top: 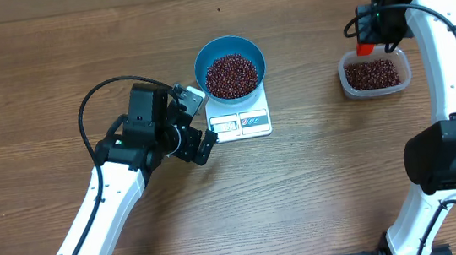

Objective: Scoop item into bowl and weigh 150g on scale

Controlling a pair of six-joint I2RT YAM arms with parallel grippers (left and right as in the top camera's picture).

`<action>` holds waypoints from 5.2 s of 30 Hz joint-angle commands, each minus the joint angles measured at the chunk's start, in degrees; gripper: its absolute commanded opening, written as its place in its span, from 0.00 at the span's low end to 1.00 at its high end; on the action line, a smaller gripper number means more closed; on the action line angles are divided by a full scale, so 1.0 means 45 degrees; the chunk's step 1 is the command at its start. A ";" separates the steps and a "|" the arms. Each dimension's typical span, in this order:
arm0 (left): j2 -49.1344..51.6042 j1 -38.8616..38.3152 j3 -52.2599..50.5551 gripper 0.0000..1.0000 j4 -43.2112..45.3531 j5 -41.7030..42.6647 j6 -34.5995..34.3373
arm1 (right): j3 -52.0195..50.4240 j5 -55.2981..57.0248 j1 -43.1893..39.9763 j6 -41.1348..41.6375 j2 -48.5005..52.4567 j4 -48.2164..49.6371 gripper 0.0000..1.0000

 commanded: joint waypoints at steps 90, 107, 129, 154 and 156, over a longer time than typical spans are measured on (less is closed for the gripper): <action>0.0087 -0.0005 -0.0024 1.00 0.0005 0.0019 -0.0126 | -0.3793 -0.3045 -0.2375 1.0705 -0.1360 -0.0194 0.98; 0.0087 -0.0005 -0.0024 1.00 0.0005 0.0019 -0.0126 | 0.0029 -0.3779 -0.1705 0.8053 -0.5683 0.0175 1.00; 0.0087 -0.0005 -0.0024 1.00 0.0010 0.0019 -0.0126 | 0.0029 -0.5576 -0.1098 0.6693 -0.8014 -0.0199 1.00; 0.0087 -0.0005 -0.0024 1.00 0.0010 0.0019 -0.0126 | -1.0180 -0.1948 -0.0515 0.3133 -1.7466 0.6445 1.00; 0.0087 -0.0005 -0.0024 0.99 0.0005 0.0019 -0.0126 | -1.1317 -0.1773 -0.0515 0.3070 -1.8389 0.7159 1.00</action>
